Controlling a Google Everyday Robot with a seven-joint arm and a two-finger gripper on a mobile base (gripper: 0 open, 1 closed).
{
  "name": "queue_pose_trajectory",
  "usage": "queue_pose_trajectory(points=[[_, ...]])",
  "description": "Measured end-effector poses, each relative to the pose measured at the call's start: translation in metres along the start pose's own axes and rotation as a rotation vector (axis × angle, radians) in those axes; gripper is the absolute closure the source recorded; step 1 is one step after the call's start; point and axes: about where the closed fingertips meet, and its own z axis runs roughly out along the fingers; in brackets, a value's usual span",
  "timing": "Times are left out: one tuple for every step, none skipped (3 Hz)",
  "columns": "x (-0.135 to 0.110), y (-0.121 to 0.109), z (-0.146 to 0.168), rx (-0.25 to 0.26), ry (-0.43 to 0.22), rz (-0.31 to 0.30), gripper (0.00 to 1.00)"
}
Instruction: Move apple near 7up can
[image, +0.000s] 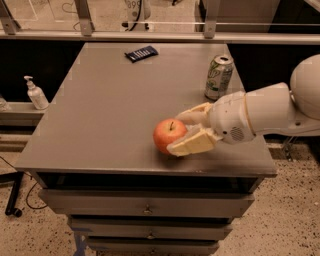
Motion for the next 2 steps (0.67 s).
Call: queue_pose_trajectory(points=[[0.006, -0.05, -0.047, 0.095, 0.049, -0.01, 1.0], [-0.009, -0.067, -0.071, 0.152, 0.04, -0.038, 1.0]])
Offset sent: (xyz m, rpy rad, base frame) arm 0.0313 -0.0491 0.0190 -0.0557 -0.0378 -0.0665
